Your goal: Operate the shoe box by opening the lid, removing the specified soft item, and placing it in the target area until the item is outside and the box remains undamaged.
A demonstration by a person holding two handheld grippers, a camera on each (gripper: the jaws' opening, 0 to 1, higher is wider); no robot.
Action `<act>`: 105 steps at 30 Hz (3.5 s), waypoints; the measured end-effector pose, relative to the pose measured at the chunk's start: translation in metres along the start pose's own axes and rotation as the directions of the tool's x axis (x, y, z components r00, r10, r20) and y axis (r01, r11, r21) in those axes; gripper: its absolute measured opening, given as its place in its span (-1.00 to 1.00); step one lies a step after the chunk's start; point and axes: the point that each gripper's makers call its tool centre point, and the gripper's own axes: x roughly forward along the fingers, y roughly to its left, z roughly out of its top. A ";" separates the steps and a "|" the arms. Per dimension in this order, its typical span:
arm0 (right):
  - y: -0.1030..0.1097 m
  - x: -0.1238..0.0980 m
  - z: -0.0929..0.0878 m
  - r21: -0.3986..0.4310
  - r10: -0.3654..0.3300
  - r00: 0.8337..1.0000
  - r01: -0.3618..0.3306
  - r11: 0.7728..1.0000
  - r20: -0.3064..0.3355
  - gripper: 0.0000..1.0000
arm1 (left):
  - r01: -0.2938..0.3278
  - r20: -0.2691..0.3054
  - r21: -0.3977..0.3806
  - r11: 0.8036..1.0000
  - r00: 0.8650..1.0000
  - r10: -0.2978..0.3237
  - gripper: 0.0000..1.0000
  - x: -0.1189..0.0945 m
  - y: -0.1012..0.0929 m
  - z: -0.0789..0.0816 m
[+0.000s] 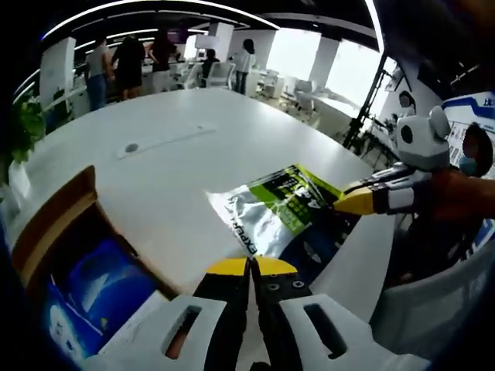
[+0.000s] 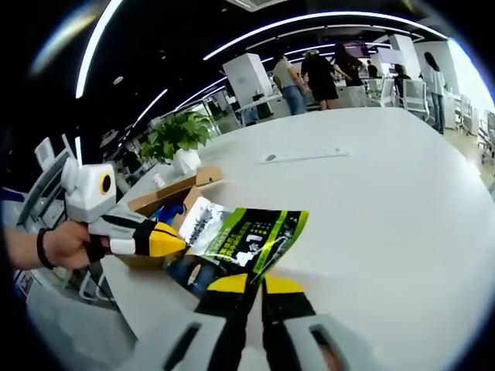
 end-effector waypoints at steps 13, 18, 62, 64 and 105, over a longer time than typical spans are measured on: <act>-0.012 0.004 -0.016 0.002 0.009 0.999 -0.008 1.000 -0.033 -0.98 | -0.009 -0.042 0.011 1.000 0.999 0.010 -1.00 0.017 -0.004 -0.015; -0.014 0.008 -0.023 0.006 0.015 0.999 -0.015 1.000 -0.048 -0.98 | -0.017 -0.056 0.002 1.000 0.998 0.017 -1.00 0.021 -0.004 -0.023; -0.041 0.038 -0.048 0.022 0.039 0.992 -0.037 0.999 -0.119 -0.97 | -0.101 -0.145 0.054 0.993 0.984 0.108 -1.00 0.058 0.006 -0.045; -0.041 0.039 -0.047 0.023 0.040 0.992 -0.038 0.999 -0.120 -0.97 | -0.105 -0.147 0.056 0.993 0.983 0.112 -1.00 0.059 0.007 -0.044; -0.079 0.069 -0.020 0.042 0.012 0.992 -0.007 0.999 -0.128 -0.97 | -0.204 -0.175 0.039 0.978 0.962 0.208 -1.00 0.093 0.026 -0.020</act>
